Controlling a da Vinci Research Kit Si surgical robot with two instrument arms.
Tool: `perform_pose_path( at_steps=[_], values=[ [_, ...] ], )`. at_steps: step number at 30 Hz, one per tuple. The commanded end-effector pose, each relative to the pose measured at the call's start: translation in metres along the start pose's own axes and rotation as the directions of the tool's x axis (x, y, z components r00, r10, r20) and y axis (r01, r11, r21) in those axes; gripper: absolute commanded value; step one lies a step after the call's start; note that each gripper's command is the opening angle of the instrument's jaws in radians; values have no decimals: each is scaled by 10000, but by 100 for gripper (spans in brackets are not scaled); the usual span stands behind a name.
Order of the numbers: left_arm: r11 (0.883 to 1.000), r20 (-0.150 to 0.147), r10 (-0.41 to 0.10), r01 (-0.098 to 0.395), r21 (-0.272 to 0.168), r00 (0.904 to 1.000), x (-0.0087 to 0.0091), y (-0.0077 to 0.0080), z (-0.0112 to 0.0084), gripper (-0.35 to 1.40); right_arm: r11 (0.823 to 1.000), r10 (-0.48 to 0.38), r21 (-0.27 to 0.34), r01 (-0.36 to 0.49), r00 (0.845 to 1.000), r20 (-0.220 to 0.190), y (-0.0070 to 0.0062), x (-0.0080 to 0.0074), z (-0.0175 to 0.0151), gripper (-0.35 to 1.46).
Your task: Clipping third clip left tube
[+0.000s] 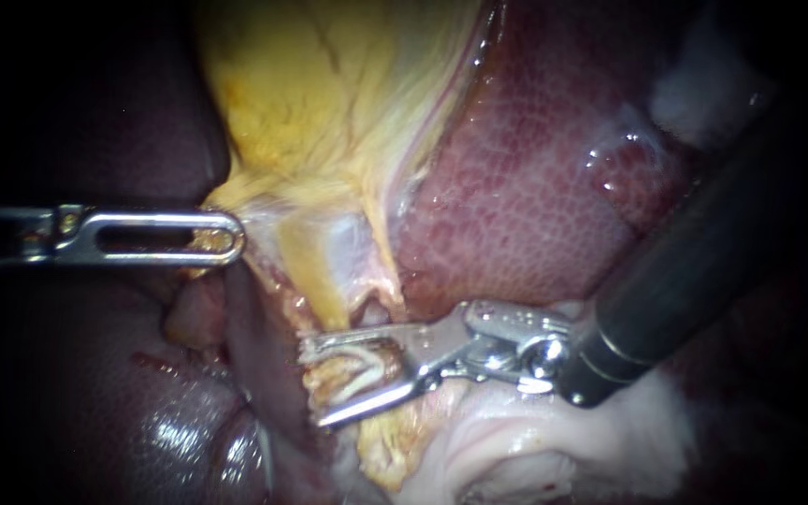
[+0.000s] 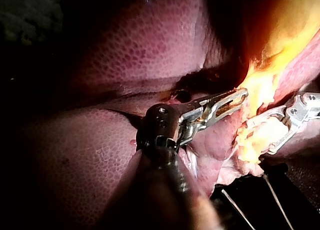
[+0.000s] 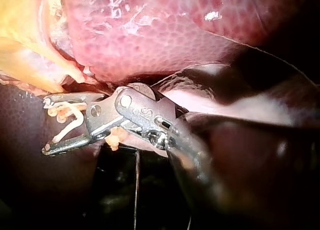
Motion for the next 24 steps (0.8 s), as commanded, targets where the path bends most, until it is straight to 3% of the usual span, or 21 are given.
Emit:
perform_pose_path(
  at_steps=[1,7,12,24],
  values=[
    [10000,11,-4,4,-6,10000,-1,0,-1,-35,10000,-6,-21,6,10000,-7,0,1,-4,60],
    [10000,20,-20,21,-31,10000,-3,0,-7,-35,9996,-25,-282,25,10000,-18,0,4,-31,60],
    [10000,18,-28,28,-31,10000,-4,-2,-9,-35,9980,-7,-626,5,10000,-35,10,3,-43,60],
    [10000,27,-32,32,-42,10000,-2,-7,-10,-35,9965,-49,-838,51,10000,28,34,-6,-24,60]
  ],
)
